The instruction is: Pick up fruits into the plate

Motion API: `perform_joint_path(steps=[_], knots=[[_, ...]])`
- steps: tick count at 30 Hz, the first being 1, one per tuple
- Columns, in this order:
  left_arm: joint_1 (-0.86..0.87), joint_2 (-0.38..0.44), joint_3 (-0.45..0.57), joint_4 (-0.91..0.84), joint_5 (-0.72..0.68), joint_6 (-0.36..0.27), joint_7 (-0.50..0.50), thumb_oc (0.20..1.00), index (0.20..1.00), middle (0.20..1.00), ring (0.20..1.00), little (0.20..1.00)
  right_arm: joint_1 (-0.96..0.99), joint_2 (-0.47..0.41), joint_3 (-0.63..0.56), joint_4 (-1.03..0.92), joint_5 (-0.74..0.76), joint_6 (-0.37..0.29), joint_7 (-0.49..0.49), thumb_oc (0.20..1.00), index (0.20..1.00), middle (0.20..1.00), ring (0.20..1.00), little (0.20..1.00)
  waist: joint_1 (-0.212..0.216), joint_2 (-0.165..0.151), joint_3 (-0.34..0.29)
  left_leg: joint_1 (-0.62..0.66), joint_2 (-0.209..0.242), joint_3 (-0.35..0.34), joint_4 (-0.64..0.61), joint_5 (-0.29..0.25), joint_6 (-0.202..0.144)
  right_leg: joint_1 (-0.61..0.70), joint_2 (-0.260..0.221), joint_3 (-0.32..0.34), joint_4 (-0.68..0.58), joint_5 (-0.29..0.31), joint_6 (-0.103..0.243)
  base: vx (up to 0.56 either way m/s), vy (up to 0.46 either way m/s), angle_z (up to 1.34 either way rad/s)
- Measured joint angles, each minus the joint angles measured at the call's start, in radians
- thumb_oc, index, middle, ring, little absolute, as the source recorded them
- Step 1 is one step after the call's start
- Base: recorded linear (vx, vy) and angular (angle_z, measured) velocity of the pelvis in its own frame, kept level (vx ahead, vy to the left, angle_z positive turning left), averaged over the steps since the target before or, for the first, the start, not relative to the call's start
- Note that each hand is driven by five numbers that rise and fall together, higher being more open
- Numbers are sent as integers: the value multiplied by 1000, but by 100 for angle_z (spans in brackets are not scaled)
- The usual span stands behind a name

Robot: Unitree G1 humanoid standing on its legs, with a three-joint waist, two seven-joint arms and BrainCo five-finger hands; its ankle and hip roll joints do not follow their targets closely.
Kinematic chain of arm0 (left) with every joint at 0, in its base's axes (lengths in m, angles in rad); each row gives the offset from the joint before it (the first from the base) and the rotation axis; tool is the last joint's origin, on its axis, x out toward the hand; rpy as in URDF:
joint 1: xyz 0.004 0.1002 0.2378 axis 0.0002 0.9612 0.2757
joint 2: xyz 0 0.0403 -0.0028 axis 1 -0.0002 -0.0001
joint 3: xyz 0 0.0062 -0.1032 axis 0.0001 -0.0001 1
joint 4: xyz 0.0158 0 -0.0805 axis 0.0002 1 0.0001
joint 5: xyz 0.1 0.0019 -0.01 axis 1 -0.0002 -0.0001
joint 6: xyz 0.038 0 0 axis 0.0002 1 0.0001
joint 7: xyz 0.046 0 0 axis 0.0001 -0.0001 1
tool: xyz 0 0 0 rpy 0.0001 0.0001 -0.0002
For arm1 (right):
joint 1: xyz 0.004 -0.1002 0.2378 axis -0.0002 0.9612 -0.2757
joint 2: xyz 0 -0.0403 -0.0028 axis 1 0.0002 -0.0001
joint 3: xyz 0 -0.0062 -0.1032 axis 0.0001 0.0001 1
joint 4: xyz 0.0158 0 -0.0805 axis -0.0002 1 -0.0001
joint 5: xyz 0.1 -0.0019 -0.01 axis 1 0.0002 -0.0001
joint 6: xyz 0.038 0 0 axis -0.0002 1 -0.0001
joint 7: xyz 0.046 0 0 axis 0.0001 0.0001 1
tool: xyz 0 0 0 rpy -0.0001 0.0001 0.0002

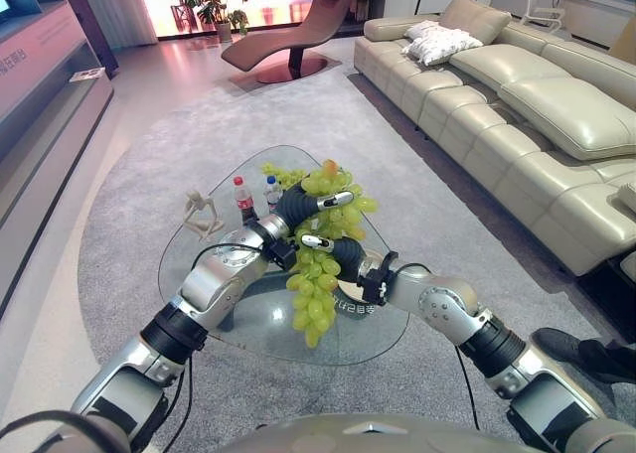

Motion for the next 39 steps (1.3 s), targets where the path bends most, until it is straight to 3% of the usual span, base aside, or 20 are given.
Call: perform_joint_path(steps=[18, 19, 20, 21, 39], knots=[[1, -28, 4, 52, 18, 4, 7, 200, 200, 200, 200, 200, 7, 0, 27, 15, 0, -32, -41, 200, 200, 200, 200, 200, 0, 0, 0, 8, 1, 15, -1, -4, -1, -1, 1, 13, 0, 0, 0, -1, 2, -1], [2, -29, 6, 52, 17, 4, 7, 373, 373, 373, 373, 373, 7, 0, 27, 15, 0, -35, -41, 200, 200, 200, 200, 200, 0, 0, 0, 8, 1, 16, -2, -4, -1, -1, 1, 14, 0, 0, 0, 0, 0, 0], [4, -31, 11, 52, 17, 4, 7, 909, 909, 909, 909, 909, 7, 0, 27, 15, 0, -38, -42, 200, 200, 200, 200, 200, 0, 0, 0, 8, 1, 16, -2, -4, -1, -2, 1, 14, 0, 0, 0, 0, 0, 0], [4, -35, 14, 52, 17, 4, 8, 1000, 1000, 1000, 1000, 1000, 7, 0, 26, 15, 0, -42, -43, 200, 200, 200, 200, 200, 0, 0, 0, 8, 1, 16, -3, -5, -1, -2, 1, 15, 0, 0, 0, 0, 0, 0], [105, -45, 134, 88, 20, 8, -57, 1000, 1000, 1000, 1000, 1000, 77, 10, -25, -14, 34, -81, -43, 200, 200, 200, 200, 200, 1, 17, 11, -4, 2, 7, -5, -8, 2, -2, 0, -2, -5, -9, 5, 4, 1, 2]])
